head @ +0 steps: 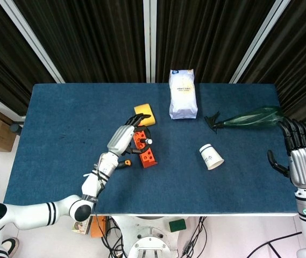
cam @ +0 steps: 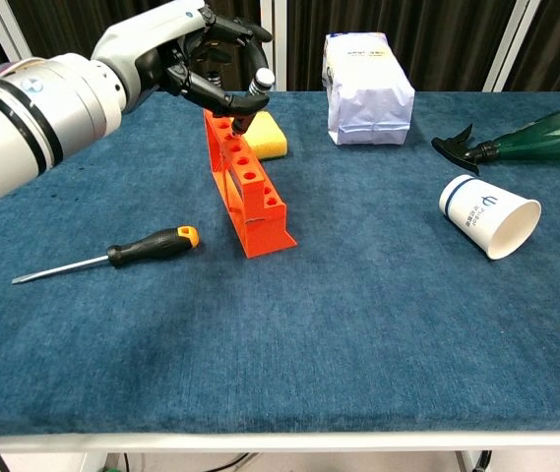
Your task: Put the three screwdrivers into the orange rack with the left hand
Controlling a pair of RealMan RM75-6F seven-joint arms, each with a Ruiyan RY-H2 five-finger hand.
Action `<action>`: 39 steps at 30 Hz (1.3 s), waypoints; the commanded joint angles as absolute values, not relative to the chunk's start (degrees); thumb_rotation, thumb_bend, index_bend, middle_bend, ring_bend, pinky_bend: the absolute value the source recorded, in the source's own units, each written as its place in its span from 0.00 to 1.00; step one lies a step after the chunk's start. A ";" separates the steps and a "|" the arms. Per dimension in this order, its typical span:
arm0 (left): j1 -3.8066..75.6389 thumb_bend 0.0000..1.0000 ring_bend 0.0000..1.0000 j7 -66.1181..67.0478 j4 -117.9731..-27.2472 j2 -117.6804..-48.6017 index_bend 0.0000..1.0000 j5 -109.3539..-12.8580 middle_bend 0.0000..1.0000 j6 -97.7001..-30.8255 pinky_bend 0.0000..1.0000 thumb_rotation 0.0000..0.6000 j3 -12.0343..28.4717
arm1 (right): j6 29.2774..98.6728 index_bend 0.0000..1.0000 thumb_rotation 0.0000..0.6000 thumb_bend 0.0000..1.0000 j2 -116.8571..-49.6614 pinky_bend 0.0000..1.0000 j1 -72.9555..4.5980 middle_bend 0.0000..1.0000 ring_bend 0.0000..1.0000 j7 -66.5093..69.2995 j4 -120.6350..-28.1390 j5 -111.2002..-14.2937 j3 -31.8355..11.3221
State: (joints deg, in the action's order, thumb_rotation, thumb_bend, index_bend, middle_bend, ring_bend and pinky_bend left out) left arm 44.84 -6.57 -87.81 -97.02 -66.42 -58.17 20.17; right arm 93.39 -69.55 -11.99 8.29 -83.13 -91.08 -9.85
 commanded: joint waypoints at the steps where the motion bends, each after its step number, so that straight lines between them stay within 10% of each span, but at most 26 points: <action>1: 45.02 0.33 0.00 -7.29 -88.08 -96.48 0.56 -65.60 0.11 -57.47 0.08 1.00 20.68 | 93.40 0.00 1.00 0.40 -69.49 0.00 -11.98 0.00 0.00 8.26 -83.15 -91.03 -9.87; 39: 44.41 0.33 0.00 -12.76 -89.05 -93.97 0.56 -61.53 0.11 -54.93 0.08 1.00 21.35 | 93.07 0.00 1.00 0.40 -69.35 0.00 -12.01 0.00 0.00 6.81 -84.09 -91.18 -9.59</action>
State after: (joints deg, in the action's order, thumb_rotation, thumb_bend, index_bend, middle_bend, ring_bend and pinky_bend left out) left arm 44.43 -12.74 -89.03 -93.99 -61.53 -54.93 21.34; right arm 93.07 -69.35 -12.01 6.82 -84.09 -91.19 -9.59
